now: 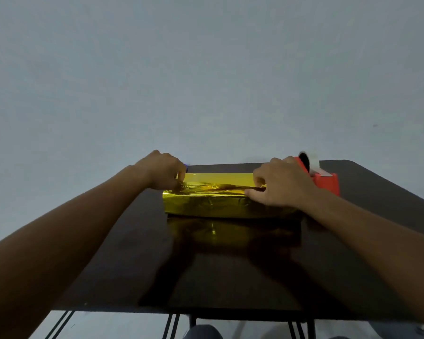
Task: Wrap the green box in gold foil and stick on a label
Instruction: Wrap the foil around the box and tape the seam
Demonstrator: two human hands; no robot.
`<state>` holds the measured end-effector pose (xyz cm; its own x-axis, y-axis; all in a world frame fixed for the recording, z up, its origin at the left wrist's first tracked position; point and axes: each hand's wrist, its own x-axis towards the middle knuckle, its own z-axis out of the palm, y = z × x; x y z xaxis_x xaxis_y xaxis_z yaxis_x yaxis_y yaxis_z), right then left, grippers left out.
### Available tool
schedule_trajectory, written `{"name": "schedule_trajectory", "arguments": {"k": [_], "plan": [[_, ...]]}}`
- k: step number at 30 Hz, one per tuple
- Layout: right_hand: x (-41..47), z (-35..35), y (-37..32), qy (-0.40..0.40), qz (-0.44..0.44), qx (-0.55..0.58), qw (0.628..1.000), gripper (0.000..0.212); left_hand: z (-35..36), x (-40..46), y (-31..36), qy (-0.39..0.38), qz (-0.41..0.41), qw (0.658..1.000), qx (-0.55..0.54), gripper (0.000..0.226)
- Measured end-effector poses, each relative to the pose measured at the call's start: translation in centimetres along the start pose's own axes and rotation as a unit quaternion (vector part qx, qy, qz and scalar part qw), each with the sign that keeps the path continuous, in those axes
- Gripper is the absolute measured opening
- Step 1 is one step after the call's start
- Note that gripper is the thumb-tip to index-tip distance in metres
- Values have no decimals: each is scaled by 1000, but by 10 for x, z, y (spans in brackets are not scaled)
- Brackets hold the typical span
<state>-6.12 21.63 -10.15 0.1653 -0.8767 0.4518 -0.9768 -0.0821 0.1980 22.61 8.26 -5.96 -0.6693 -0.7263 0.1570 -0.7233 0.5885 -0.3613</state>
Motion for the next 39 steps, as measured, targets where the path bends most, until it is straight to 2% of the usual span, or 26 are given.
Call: {"name": "schedule_trajectory", "arguments": {"k": [2,4,5,9,12,17,20,24,28,31,34,39], "plan": [[-1,0,-6,-12,-15,0,1000,68,5,-6,0,-1,11,999,-41,32],[2,1,-9,-35,-19,16,999,74,10,-9,5,24,30,997,-67,59],[4,2,-10,-39,-25,25,999,69,11,-9,10,41,45,995,-76,66],[9,1,-10,-54,-46,109,991,26,13,-6,37,80,90,990,-67,81],[9,-1,-5,-78,-29,159,984,14,13,0,54,99,105,987,-68,63],[6,3,6,-68,-12,177,982,12,10,2,70,131,115,972,-159,30],[7,3,5,-54,-28,164,985,13,9,4,74,166,109,968,-155,16],[8,4,2,-23,-70,103,992,14,12,5,74,191,120,965,-132,14],[3,13,0,37,-112,47,992,16,19,3,74,192,138,966,-108,13],[-5,24,-2,89,-147,10,985,14,27,2,72,229,152,957,-91,17],[-11,39,-1,151,-159,16,976,17,35,0,71,266,180,944,-73,20],[-13,53,3,196,-174,28,965,15,43,-5,67,308,235,921,-38,28]]}}
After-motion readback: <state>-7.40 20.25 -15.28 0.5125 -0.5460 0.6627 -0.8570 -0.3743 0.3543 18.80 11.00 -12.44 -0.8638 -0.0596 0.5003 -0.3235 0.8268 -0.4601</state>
